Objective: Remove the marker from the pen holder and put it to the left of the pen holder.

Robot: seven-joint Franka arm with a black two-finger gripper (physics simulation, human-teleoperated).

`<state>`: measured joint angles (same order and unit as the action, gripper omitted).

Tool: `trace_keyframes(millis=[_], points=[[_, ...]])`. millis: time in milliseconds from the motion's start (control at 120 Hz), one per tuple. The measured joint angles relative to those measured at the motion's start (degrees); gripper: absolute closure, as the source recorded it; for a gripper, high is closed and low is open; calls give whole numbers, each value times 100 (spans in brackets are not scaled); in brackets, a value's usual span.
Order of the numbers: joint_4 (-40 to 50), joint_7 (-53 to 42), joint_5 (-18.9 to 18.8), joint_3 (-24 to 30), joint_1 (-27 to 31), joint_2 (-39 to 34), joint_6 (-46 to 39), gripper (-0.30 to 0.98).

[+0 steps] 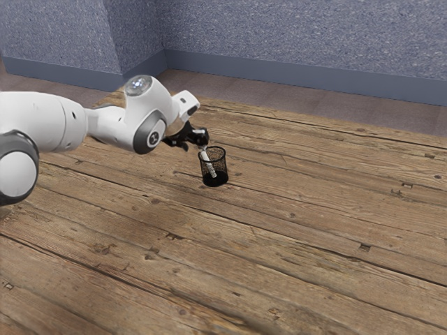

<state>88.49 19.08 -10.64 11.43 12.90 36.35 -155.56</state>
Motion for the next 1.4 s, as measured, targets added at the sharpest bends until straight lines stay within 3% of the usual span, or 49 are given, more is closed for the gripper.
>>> trace_keyframes(millis=[633,917,1400], points=[[-1139,-150,-28,-74,-111,745,423,39],[-1174,-190,22,-54,-129,768,540,66],[-1386,-83,-169,-6,-246,359,603,76]])
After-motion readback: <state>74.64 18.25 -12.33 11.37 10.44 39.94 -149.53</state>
